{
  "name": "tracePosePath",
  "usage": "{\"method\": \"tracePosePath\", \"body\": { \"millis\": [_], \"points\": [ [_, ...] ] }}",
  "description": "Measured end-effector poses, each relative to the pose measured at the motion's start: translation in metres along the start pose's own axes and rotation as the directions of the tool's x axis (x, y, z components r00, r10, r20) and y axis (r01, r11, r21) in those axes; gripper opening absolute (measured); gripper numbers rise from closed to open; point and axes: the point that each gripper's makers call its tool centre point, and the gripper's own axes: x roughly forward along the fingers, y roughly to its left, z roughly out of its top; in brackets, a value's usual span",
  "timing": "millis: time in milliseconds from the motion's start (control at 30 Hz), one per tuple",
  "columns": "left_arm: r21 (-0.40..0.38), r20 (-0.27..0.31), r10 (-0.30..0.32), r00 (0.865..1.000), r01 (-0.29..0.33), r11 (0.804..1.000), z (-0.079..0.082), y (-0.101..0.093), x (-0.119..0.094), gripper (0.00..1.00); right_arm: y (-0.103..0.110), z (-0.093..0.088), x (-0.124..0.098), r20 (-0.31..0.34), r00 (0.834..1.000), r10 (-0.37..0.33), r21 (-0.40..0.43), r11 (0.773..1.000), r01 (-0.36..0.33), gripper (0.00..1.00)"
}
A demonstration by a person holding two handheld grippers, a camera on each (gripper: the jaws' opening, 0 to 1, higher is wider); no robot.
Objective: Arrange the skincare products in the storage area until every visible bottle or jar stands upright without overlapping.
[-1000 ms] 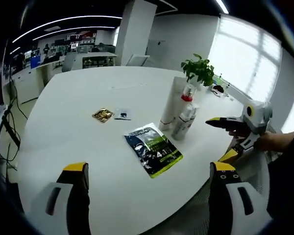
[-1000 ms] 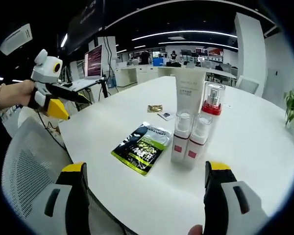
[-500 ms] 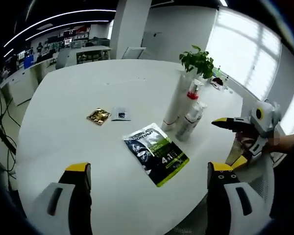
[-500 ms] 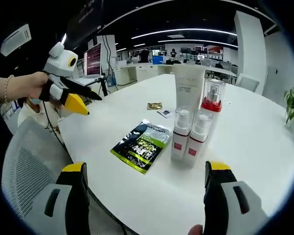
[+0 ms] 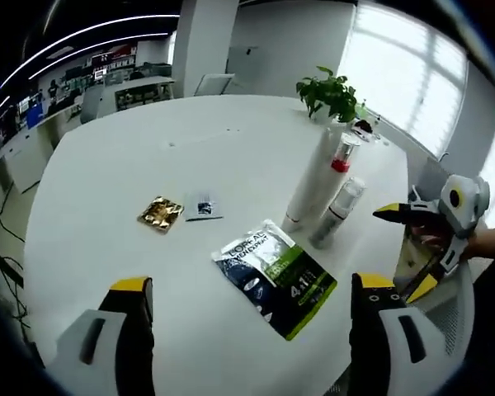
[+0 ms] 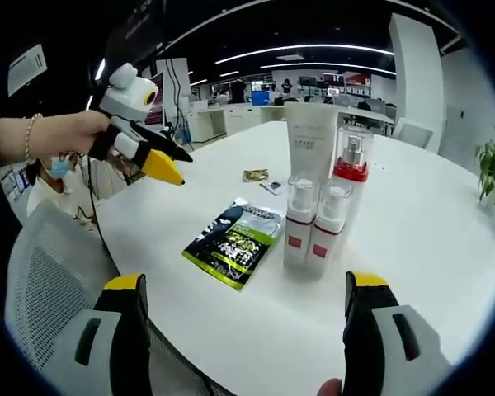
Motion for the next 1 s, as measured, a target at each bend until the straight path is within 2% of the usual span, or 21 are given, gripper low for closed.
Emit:
{"method": "tracePosePath", "body": {
  "millis": [267,467,833,1000],
  "points": [
    [0.012,-0.001,-0.017,1.0,0.017,1.0,0.022,0.008,0.019,0.93,-0.004,-0.002,0.001,-0.01,1.0,-0.015,0.014,1.0,0.015,1.0],
    [0.051,-0.006,-0.022,1.0,0.022,0.998,0.037,0.017,0.038,0.93,-0.004,-0.005,0.002,-0.026,1.0,-0.015,0.019,1.0,0.015,1.0],
    [0.086,-0.056,-0.04,0.998,0.045,0.995,0.048,0.034,0.079,0.91,-0.004,-0.009,0.002,-0.05,0.998,-0.024,0.001,1.0,0.024,1.0],
    [0.108,-0.08,-0.042,0.996,0.05,0.993,0.054,0.036,0.085,0.9,-0.005,-0.01,0.002,-0.052,0.998,-0.028,0.01,1.0,0.029,1.0]
  ]
}}
